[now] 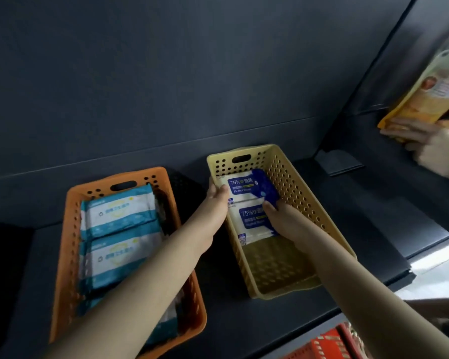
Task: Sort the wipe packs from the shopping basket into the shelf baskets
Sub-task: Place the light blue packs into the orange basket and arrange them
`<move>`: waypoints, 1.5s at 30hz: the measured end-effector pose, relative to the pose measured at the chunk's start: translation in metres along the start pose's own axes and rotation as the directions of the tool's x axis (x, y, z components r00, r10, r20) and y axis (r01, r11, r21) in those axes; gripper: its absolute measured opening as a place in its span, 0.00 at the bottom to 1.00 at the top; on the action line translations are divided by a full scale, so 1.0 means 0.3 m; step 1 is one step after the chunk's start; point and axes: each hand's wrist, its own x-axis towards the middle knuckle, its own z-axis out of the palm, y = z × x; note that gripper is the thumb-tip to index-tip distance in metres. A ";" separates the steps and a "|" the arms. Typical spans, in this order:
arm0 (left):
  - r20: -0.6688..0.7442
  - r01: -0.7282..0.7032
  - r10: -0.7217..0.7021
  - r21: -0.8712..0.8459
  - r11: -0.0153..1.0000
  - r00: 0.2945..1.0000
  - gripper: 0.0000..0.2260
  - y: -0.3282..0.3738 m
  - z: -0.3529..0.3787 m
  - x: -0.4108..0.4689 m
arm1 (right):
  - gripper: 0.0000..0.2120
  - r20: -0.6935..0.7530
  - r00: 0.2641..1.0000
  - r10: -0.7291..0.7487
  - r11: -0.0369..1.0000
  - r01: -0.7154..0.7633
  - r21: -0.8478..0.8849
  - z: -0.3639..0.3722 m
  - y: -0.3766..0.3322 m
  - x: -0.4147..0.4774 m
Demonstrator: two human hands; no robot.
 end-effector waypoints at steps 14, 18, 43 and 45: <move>0.019 -0.016 0.017 -0.049 0.999 1.000 0.20 0.006 -0.012 -0.006 | 0.28 -0.182 0.980 -0.081 0.995 0.068 -0.078 -0.069 -0.071 0.048; 0.033 -0.027 0.028 -0.046 0.999 0.999 0.20 0.003 -0.016 -0.006 | 0.28 -0.093 0.996 0.001 0.996 -0.009 -0.092 -0.051 -0.092 0.066; 0.004 0.038 -0.038 -0.013 0.999 0.999 0.18 0.003 -0.021 0.013 | 0.15 0.299 0.928 0.221 0.341 -0.361 0.868 0.076 -0.085 -0.214; 0.012 0.046 -0.046 -0.010 0.999 0.999 0.17 0.003 -0.023 0.015 | 0.14 0.304 0.925 0.230 0.301 -0.364 0.881 0.081 -0.097 -0.202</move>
